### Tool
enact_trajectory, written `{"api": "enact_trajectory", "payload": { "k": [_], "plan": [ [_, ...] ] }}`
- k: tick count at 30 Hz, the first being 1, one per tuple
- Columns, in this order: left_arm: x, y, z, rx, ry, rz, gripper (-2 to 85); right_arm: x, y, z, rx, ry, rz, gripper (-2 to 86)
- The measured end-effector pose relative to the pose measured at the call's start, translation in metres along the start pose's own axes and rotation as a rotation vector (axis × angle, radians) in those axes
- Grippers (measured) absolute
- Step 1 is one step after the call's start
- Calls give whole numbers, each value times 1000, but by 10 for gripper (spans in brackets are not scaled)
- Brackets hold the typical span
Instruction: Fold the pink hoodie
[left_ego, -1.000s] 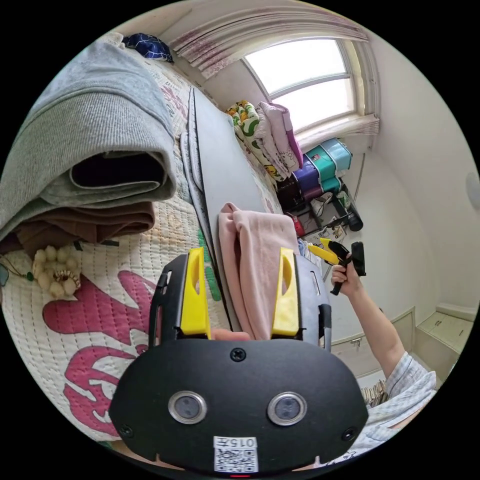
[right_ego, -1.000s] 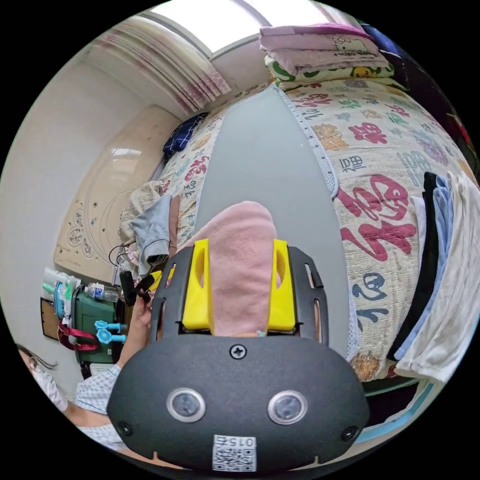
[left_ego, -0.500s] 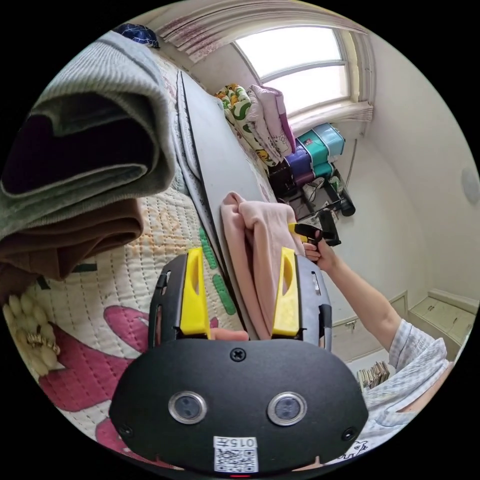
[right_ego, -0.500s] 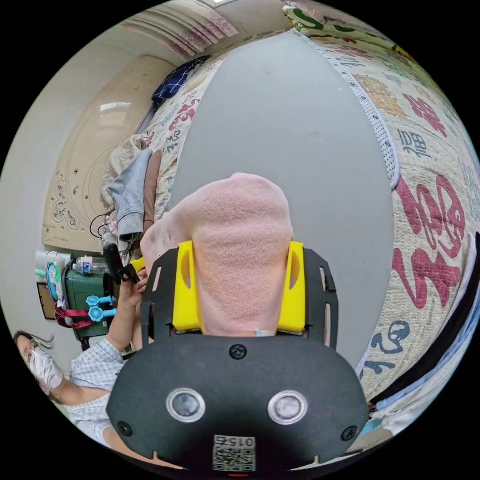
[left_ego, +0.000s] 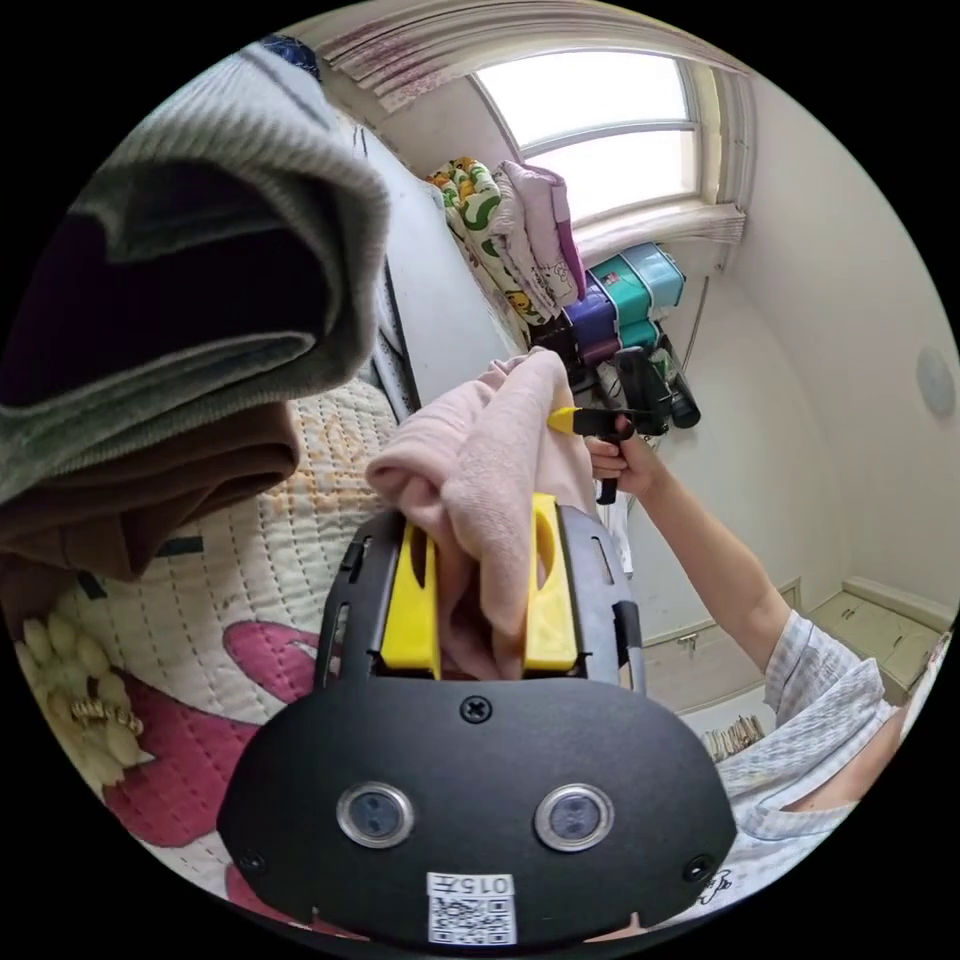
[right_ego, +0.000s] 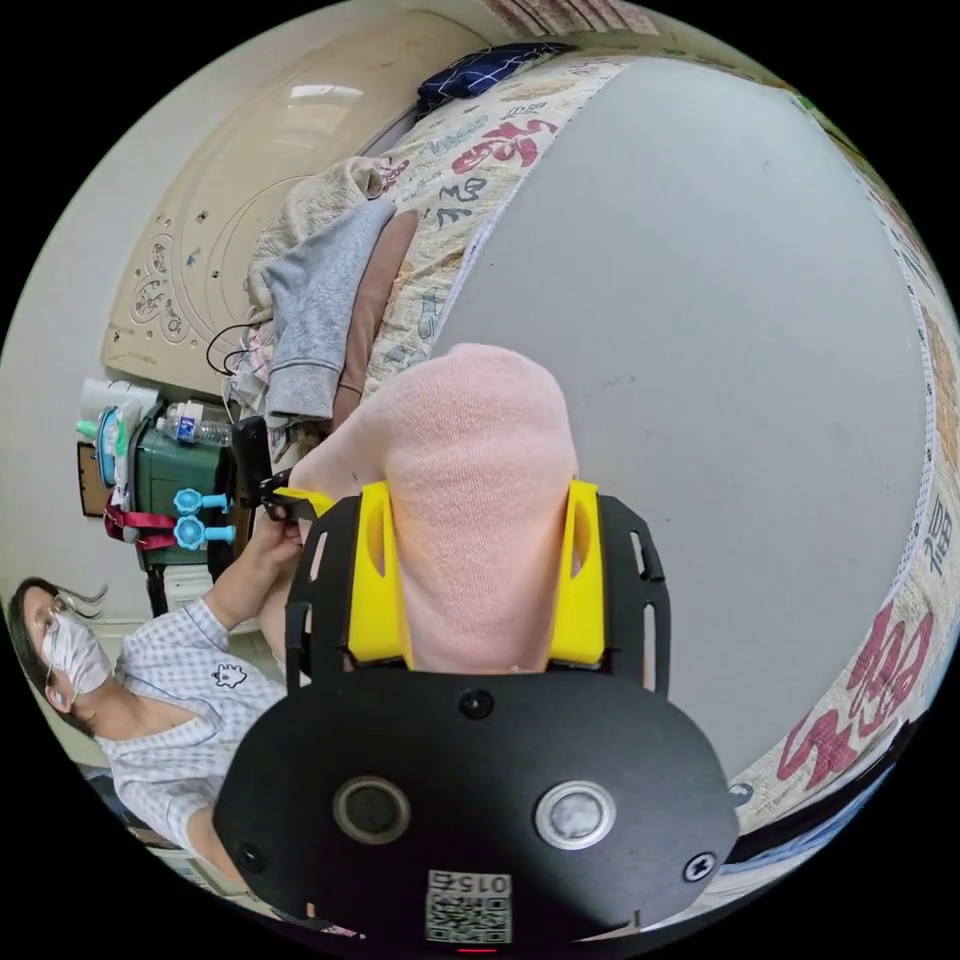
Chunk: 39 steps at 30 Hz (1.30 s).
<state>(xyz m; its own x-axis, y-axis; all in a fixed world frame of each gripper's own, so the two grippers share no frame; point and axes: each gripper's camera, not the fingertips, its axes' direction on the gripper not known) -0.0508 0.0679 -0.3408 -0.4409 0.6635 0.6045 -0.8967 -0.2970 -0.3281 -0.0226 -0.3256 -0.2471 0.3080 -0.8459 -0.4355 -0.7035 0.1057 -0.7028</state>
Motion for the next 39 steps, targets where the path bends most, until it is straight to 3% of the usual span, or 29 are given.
{"api": "enact_trajectory", "payload": {
  "k": [5, 10, 15, 19, 24, 28, 32, 34, 35, 36, 39],
  "plan": [
    [53, 4, -22, 8, -131, 150, 97, -25, 54, -26, 102, 12, -45, 169],
    [119, 20, -74, 91, -75, 275, 91, -75, 144, -87, 393, -86, -172, 148],
    [245, 71, -196, 302, -147, 570, 87, -207, 228, -170, 638, -180, -434, 141],
    [313, 87, -288, 428, -188, 687, 85, -296, 240, -206, 736, -213, -571, 140],
    [381, 64, -398, 506, -450, 760, 86, -390, 174, -219, 808, -298, -599, 137],
    [367, -2, -448, 517, -588, 641, 99, -419, 59, -205, 766, -326, -403, 145],
    [262, -93, -458, 546, -919, 179, 137, -440, -75, -145, 685, -34, 7, 113],
    [221, -91, -454, 540, -888, 54, 140, -453, -87, -127, 700, 100, 48, 96],
    [202, -81, -444, 514, -757, 85, 130, -458, -92, -111, 683, 116, 13, 92],
    [185, -71, -428, 473, -687, 101, 124, -461, -101, -92, 609, 96, -49, 87],
    [148, -58, -375, 319, -701, 90, 119, -459, -128, -34, 341, 132, -118, 75]
  ]
}}
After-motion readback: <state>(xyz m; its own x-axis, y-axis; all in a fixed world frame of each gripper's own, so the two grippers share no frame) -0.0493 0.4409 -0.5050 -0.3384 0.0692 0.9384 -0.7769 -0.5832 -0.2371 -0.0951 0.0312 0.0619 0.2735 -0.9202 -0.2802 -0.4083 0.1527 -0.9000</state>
